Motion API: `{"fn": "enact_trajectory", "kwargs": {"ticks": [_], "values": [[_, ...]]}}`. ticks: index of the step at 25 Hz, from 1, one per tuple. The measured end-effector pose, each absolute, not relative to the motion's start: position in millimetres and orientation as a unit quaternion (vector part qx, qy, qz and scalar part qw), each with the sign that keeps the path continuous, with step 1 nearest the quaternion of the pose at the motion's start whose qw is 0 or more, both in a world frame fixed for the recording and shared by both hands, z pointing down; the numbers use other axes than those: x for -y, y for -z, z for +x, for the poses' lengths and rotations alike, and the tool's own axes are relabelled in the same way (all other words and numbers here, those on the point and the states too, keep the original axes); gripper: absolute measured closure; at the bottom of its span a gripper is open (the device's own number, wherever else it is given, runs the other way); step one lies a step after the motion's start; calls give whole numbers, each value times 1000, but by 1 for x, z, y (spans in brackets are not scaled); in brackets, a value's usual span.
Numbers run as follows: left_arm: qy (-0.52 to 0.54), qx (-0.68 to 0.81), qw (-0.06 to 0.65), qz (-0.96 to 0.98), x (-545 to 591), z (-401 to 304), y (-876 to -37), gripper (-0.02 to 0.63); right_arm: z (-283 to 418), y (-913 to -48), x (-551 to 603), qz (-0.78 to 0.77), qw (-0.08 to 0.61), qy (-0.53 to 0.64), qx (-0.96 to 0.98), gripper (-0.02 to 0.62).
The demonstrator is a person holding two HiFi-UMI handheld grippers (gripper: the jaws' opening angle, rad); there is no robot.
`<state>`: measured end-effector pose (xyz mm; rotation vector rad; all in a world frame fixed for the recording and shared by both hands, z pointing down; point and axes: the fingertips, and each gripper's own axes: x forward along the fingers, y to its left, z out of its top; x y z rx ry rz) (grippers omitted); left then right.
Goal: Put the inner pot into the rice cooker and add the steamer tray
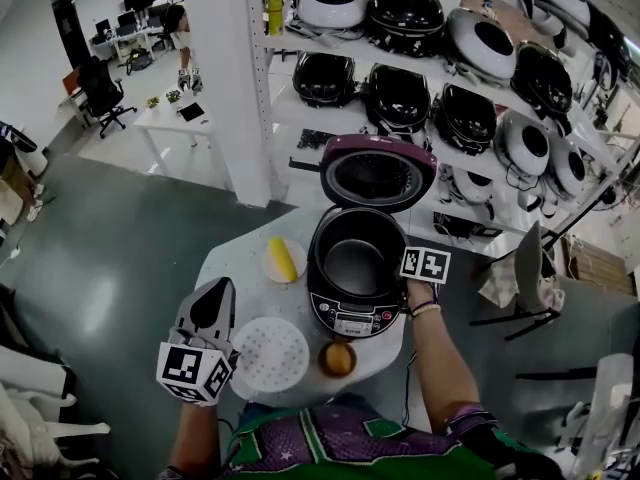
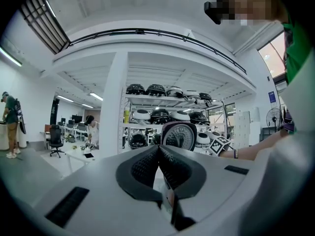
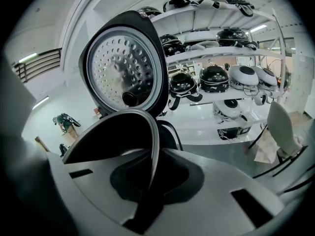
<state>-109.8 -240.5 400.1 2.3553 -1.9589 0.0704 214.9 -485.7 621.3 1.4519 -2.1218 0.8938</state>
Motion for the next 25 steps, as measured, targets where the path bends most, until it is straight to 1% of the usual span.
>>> {"fn": "enact_trajectory", "kwargs": {"ticks": [11,18,20,21,25], "values": [[-18,645,43,763,243,-135,-394,586,209,-635,490,532,246,-302,752,555],[-18,640,38,767,250,-142,-393,586,205,-637,490,530,287,-271,750,546],[-17,638,38,769,252,-142,-393,586,208,-638,489,531,281,-278,749,551],[-16,637,37,770,253,-142,-393,586,209,-638,488,532,273,-287,748,538],[-18,632,36,774,254,-139,-391,586,215,-635,481,533,250,-309,747,538]]}}
